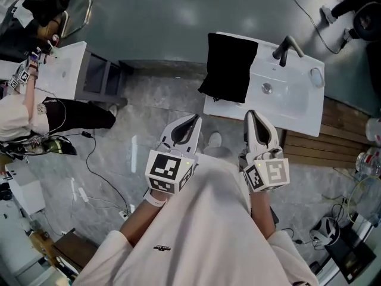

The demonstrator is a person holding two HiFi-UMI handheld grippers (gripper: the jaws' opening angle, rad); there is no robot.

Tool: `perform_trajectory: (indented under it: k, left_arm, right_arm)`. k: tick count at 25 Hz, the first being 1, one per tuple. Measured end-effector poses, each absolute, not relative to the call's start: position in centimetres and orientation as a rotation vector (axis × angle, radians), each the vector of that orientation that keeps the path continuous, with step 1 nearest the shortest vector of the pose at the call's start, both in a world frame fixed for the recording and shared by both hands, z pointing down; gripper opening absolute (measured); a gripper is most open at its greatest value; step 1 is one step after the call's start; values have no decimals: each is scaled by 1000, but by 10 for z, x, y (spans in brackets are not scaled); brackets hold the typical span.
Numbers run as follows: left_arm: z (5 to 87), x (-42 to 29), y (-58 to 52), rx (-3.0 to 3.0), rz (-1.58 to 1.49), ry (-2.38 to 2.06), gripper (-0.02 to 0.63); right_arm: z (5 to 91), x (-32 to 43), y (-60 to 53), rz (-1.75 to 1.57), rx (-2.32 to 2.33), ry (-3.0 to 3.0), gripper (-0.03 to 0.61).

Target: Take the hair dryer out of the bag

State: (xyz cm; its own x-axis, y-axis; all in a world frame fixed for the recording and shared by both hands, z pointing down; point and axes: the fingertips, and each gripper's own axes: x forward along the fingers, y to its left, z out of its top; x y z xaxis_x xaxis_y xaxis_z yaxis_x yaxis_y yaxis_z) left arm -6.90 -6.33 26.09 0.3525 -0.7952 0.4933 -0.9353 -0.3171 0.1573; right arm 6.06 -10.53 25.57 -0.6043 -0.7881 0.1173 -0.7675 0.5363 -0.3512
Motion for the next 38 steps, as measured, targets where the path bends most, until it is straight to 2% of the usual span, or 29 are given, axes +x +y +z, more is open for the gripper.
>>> perform_trajectory:
  k: [8, 24, 26, 32, 38]
  left_arm:
    - [299, -54, -92, 2232, 597, -1412, 8]
    - [405, -48, -133, 2200, 813, -1214, 11]
    - [416, -46, -138, 2219, 856, -1195, 64]
    - [446, -46, -149, 2233, 934, -1130, 98]
    - [469, -42, -157, 2273, 1015, -1054, 165]
  right_arm:
    - [281, 75, -128, -650, -1445, 2670, 11]
    - [349, 49, -143, -773, -1447, 2699, 11]
    - [358, 49, -146, -786, -1454, 2697, 11]
    - [378, 42, -154, -800, -1442, 2718, 11]
    - [394, 35, -156, -825, -1437, 2730, 11]
